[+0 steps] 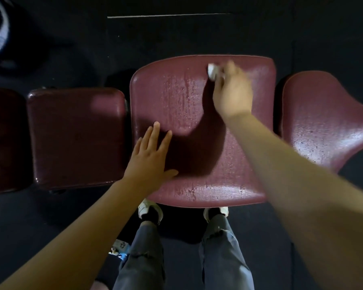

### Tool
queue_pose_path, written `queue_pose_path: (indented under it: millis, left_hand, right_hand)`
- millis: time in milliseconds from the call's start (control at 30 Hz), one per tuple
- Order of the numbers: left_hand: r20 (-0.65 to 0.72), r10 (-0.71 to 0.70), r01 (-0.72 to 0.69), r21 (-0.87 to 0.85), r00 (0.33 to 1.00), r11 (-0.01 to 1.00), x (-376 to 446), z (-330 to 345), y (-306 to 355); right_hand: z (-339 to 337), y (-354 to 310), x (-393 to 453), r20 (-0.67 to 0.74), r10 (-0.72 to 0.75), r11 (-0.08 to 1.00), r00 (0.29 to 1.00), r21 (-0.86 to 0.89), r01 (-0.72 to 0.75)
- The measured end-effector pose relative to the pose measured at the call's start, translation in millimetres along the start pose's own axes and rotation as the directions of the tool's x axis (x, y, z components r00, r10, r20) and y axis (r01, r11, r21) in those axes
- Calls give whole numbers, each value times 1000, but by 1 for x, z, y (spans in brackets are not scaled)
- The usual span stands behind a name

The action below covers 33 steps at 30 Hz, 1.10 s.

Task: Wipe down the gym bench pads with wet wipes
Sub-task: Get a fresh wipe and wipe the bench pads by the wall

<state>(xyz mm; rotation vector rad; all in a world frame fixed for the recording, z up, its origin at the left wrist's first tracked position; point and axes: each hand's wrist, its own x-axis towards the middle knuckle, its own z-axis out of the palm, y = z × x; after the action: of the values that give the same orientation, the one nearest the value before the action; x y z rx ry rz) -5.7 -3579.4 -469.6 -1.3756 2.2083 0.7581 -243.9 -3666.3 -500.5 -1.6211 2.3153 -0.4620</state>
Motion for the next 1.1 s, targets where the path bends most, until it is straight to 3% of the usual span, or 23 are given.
queue_pose_path:
  millis: [167, 233, 333, 467, 567, 633, 767, 867, 967, 1100]
  left_hand:
    - [44, -30, 28, 32, 999, 999, 1, -7, 7]
    - [40, -28, 27, 32, 999, 999, 2, -7, 7]
    - [26, -28, 27, 33, 999, 999, 1, -6, 6]
    - [7, -33, 33, 21, 999, 999, 4, -5, 5]
    - [20, -44, 45, -38, 999, 998, 2, -4, 3]
    - [8, -60, 60, -71, 998, 996, 0, -6, 5]
    - [-97, -98, 76, -213, 990, 974, 2, -17, 17]
    - [-148, -61, 36, -170, 987, 985, 9, -19, 23]
    - [-154, 20, -32, -77, 988, 997, 22, -20, 30]
    - [-71, 2, 4, 77, 997, 997, 38, -12, 45]
  right_hand:
    - [-27, 44, -192, 154, -1, 994, 988, 112, -17]
    - [-33, 55, -224, 220, -24, 991, 975, 132, -6]
    - [-29, 56, -165, 216, -73, 993, 974, 104, 52]
    - [-16, 43, -4, -20, 86, 993, 996, 79, -84]
    - [-14, 38, 57, -34, 154, 988, 988, 19, -153]
    - [-15, 42, 32, 3, 146, 989, 989, -18, -146]
    - [-32, 66, -134, 140, 107, 994, 984, 16, -110]
    - [-58, 85, -228, 238, 95, 993, 967, 43, -109]
    - [-56, 96, -193, 247, -32, 998, 968, 67, 16]
    - [-30, 85, -32, 21, 70, 997, 997, 21, -71]
